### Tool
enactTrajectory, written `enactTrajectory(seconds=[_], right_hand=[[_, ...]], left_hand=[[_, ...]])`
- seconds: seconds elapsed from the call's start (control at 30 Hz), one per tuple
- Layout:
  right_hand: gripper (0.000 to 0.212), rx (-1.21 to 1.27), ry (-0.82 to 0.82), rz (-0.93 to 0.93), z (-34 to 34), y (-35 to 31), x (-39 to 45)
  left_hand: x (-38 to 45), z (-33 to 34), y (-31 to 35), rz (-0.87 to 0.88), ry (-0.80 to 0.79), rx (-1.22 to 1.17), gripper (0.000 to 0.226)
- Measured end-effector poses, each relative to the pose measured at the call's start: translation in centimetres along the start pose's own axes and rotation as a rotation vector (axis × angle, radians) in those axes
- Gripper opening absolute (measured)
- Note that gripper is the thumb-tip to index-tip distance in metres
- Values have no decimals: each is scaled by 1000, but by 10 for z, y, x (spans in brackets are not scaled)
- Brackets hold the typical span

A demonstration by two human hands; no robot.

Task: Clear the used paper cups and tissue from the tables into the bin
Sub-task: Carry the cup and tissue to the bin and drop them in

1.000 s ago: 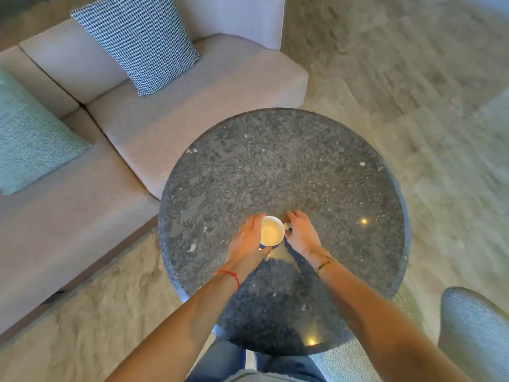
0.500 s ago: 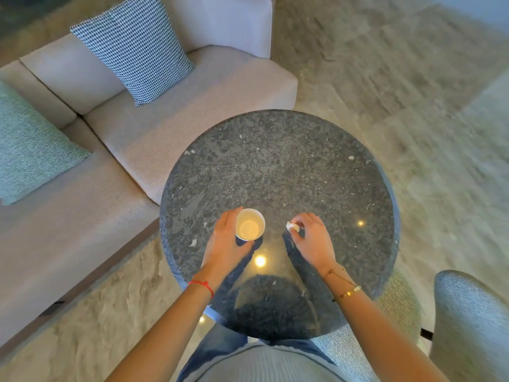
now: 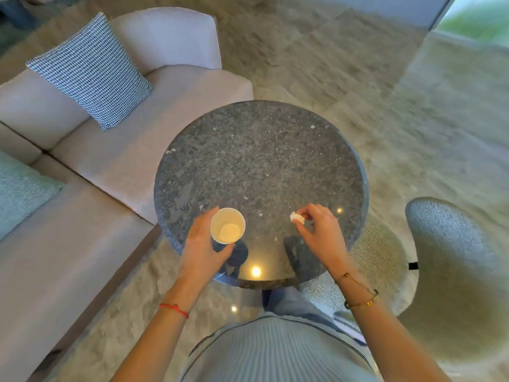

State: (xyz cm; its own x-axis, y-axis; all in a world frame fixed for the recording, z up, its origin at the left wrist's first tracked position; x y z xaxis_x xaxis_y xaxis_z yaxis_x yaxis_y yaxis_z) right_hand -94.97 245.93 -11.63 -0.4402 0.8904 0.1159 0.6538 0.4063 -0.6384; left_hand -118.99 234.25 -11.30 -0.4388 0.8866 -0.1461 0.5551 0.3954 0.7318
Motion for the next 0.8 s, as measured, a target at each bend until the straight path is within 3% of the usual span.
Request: enactTrajectory(seconds=[0.47,0.8], right_hand=[[11,-37,207,199,-23,-27,-204],[12,-74,444,479,-93,4,-356]], left_hand=[[-123,3,12,237,-173,1,79],[-189,83,95,507,-410,60,77]])
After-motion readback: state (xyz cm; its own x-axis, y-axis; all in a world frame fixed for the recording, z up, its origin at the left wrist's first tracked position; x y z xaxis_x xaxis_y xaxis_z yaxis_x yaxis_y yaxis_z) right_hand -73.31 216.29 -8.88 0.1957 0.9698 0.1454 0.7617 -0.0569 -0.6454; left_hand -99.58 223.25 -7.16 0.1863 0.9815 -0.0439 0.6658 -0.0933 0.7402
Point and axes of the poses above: each hand's wrist, its own x-axis towards the middle knuckle, its own z-axis out of the palm, y = z × x, the point moved 9 cm from there along x, towards the middle knuckle, and after that the axes turned 8 degrees about -z, right-handed, at the moved point
